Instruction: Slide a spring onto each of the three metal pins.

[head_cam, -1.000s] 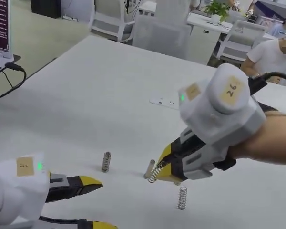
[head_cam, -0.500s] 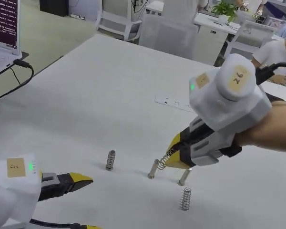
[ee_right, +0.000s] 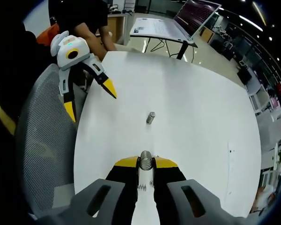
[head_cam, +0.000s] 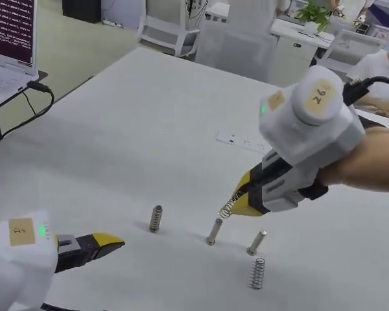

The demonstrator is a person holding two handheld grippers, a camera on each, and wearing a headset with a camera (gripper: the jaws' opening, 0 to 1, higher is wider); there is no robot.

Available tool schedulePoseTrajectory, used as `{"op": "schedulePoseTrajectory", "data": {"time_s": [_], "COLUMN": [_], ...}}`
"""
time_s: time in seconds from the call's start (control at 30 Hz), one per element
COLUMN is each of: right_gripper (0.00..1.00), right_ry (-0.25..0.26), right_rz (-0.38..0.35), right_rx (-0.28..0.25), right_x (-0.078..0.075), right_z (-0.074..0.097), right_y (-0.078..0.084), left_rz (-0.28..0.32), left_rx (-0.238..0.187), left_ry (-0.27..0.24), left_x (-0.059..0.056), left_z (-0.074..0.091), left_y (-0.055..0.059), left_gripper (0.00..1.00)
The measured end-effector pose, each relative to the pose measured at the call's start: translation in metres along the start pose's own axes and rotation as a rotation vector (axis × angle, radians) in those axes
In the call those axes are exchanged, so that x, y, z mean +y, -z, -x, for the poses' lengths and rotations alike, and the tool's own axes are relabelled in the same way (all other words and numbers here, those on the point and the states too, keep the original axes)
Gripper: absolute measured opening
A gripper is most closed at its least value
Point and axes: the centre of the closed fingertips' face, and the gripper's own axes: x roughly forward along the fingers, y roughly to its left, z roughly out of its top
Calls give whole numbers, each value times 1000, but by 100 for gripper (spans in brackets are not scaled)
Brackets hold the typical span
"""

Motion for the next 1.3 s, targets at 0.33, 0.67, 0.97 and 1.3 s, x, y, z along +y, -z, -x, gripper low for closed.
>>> {"op": "schedulePoseTrajectory", "data": {"time_s": [0.33,0.67,0.97,1.3], "right_gripper": [8,8,8,8], "right_ry": [-18,-60,-73,-82], "right_rz": [-2,0,3,1], "right_rx": [70,123,140,158], "right_x": [-16,-23,-25,-22], "right_z": [-16,-37,-45,-50], "right_y": [11,21,23,28], "left_rz": [-8,-8,-6,-3], "left_rx": [1,13,9,15], "left_ry": [0,2,1,4], "left_x": [-1,-1,0,-1], "left_z": [0,0,0,0], "left_y": [-2,0,0,3], "left_gripper": [66,66,67,66]}}
